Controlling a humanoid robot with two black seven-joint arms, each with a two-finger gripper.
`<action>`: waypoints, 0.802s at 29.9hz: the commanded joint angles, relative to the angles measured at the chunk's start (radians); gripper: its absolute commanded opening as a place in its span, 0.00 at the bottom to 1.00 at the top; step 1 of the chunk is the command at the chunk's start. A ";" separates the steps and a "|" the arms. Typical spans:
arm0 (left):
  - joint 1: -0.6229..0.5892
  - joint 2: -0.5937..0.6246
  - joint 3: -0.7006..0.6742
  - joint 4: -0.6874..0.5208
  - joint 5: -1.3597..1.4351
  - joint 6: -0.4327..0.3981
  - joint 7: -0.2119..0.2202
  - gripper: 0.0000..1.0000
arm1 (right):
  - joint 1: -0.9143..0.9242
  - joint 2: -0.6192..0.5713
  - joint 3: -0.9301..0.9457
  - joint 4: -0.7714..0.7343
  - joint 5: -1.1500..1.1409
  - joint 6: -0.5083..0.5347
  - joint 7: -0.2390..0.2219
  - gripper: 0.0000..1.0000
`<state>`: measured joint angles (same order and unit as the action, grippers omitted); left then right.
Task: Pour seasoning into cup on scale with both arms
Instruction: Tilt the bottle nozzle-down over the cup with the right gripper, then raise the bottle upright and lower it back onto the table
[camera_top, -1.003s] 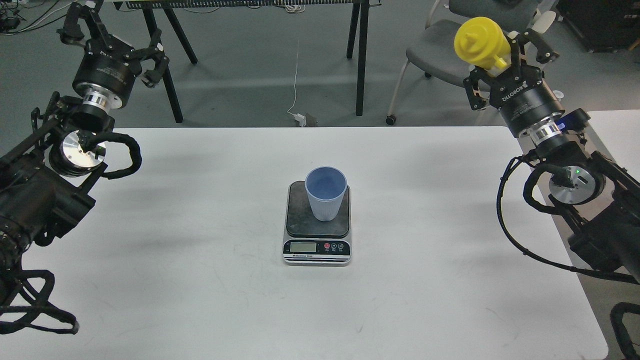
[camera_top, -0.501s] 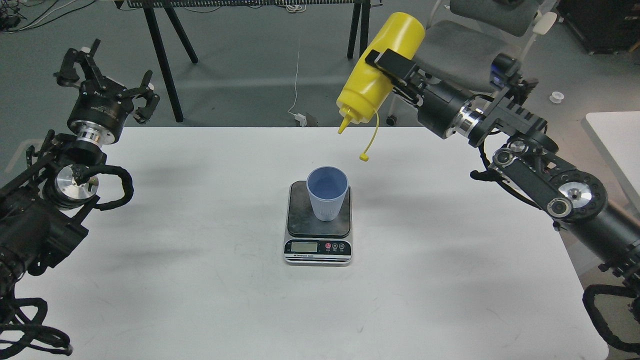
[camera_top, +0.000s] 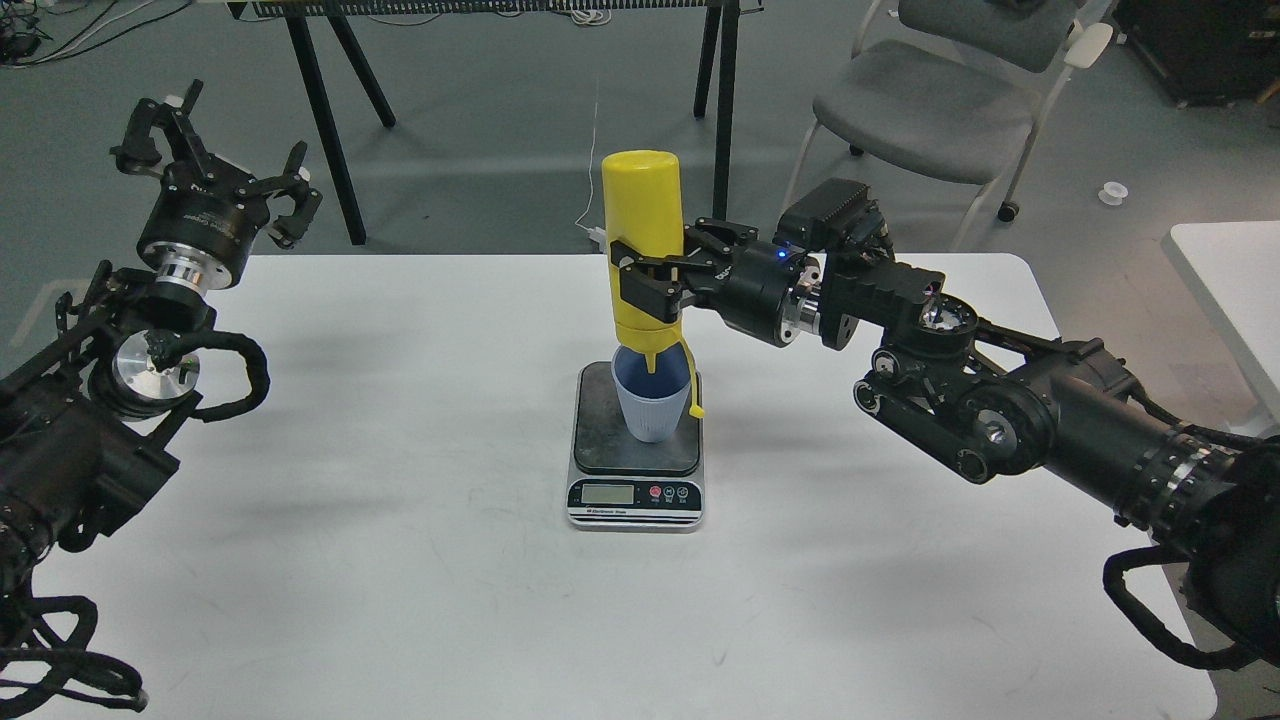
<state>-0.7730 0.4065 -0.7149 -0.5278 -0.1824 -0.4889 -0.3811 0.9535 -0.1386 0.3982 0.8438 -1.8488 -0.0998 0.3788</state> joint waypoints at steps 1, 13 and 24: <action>0.000 0.003 0.000 0.000 0.000 0.000 -0.002 0.99 | -0.002 0.010 -0.002 -0.014 -0.009 -0.006 0.006 0.41; -0.002 0.005 0.000 -0.006 0.000 0.000 -0.006 0.99 | 0.008 -0.050 0.062 0.020 0.349 0.023 0.006 0.40; -0.012 -0.011 -0.002 -0.009 0.000 0.000 -0.001 0.99 | -0.018 -0.357 0.090 0.051 1.320 0.325 0.000 0.40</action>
<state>-0.7831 0.3997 -0.7162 -0.5355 -0.1826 -0.4886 -0.3806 0.9609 -0.4444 0.4759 0.9017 -0.7472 0.1406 0.3847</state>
